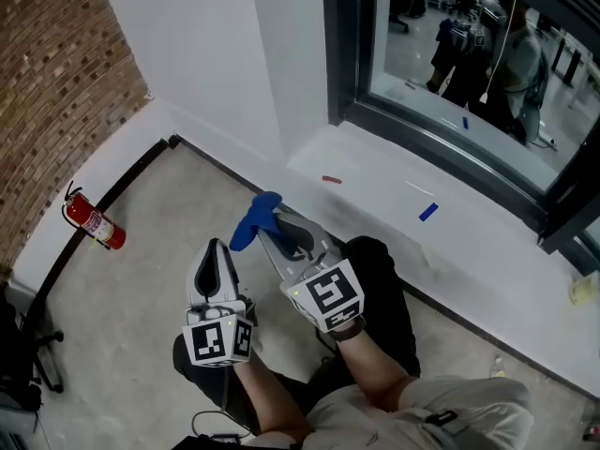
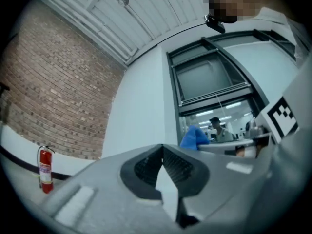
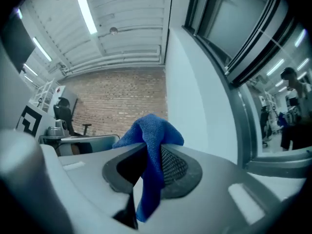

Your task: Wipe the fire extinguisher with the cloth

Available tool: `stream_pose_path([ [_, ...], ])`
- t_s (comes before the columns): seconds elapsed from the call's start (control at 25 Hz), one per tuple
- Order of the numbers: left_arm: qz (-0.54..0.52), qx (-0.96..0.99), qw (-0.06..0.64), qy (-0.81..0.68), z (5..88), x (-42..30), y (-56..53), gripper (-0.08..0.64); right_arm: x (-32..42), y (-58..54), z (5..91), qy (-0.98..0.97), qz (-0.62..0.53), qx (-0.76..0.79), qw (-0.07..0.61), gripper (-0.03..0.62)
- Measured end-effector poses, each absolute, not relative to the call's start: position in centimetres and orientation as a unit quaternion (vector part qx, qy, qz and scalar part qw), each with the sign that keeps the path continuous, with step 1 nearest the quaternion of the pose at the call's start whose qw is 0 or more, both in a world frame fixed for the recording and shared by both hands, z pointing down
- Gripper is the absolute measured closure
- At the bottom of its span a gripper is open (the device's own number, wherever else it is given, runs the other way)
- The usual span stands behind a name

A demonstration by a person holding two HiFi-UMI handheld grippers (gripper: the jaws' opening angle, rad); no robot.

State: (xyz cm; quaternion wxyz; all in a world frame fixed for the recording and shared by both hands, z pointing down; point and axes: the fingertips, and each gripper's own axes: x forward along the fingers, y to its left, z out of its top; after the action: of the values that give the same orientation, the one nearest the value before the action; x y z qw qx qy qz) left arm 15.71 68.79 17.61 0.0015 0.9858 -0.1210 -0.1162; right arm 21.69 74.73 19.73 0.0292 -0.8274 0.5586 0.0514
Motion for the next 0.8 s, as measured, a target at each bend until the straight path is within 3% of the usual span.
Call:
stream_pose_path([
  [0.44,-0.094,0.956,-0.023,-0.277,19.9,12.6,55.3,0.56,20.6,58.2,22.3,0.68,0.011,-0.732,0.039,0.515],
  [0.8,-0.059,0.956,-0.025,-0.287,22.7,12.0,49.9,0.56,19.9,52.3,25.5,0.697,-0.022,-0.714,0.061,0.515],
])
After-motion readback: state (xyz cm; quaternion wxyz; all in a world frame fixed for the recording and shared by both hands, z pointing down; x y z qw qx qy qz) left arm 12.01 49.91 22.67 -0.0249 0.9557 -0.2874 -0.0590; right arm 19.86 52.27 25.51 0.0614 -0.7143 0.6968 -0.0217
